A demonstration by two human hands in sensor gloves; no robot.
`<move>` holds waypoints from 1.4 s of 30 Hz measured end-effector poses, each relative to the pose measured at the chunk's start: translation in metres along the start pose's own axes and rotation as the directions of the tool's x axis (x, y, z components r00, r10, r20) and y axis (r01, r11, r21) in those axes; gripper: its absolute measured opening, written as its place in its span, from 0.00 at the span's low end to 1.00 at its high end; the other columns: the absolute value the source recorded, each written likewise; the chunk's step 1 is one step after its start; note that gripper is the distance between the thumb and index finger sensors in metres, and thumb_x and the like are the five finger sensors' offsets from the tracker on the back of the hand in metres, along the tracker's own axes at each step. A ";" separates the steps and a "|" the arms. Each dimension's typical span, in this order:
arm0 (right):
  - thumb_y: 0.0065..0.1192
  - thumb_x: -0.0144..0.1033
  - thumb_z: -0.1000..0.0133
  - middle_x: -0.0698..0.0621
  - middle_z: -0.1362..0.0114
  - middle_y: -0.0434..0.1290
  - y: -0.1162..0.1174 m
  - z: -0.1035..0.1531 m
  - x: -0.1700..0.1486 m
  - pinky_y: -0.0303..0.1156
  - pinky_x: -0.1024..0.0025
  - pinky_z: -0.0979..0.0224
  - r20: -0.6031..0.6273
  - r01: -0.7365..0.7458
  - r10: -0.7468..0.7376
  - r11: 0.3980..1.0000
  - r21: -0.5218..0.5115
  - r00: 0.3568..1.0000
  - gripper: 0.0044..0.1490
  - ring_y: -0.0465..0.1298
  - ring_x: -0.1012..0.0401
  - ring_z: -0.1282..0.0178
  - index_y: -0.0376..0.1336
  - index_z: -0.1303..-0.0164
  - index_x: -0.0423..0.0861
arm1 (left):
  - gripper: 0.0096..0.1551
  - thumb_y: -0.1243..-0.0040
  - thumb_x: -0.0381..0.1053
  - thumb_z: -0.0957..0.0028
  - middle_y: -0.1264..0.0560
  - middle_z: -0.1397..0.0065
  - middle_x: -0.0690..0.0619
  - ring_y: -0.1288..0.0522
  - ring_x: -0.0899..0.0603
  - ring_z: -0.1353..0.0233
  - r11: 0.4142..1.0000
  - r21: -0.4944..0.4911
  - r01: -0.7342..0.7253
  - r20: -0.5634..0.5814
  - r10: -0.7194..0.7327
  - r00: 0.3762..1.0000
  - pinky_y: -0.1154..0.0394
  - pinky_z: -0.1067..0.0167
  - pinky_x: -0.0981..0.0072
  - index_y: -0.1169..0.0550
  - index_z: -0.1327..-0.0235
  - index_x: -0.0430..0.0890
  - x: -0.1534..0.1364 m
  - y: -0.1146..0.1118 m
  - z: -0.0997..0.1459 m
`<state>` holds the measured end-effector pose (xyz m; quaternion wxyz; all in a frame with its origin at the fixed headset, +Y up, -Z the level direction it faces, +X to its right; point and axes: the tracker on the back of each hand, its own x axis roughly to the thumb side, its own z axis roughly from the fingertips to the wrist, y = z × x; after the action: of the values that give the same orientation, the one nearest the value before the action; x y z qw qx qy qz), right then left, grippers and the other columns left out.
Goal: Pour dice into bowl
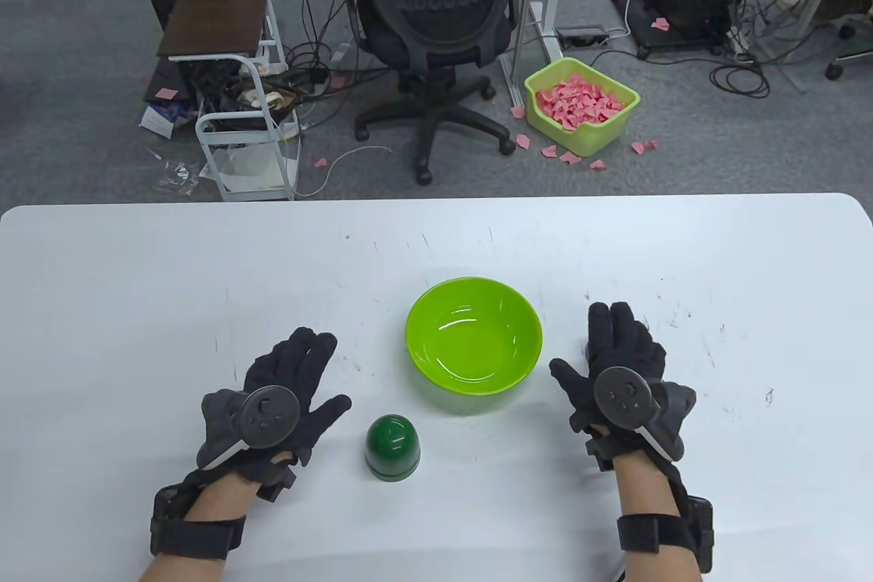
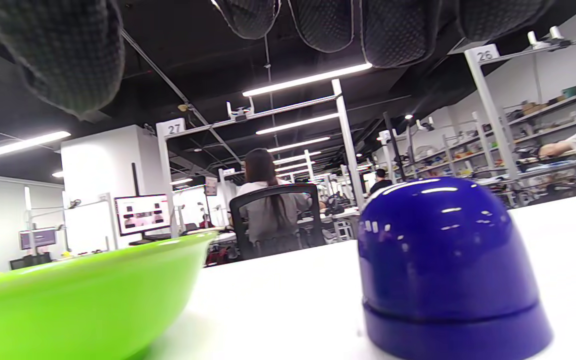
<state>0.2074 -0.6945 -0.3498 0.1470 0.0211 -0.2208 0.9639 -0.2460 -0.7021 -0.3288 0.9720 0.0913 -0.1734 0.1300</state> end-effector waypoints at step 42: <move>0.87 0.53 0.65 0.31 0.20 0.62 0.083 -0.071 -0.045 0.82 0.37 0.44 -0.406 -0.170 0.336 0.904 0.392 0.849 0.68 0.78 0.30 0.41 0.52 0.22 0.39 | 0.54 0.43 0.74 0.52 0.42 0.14 0.44 0.36 0.33 0.18 0.996 -0.083 -0.037 -0.029 0.035 0.999 0.37 0.25 0.31 0.51 0.18 0.60 -0.004 -0.007 -0.003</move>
<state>0.2275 -0.7472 -0.4532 0.0592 -0.2149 -0.0092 0.9748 -0.2467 -0.7088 -0.3339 0.9747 0.0460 -0.1670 0.1413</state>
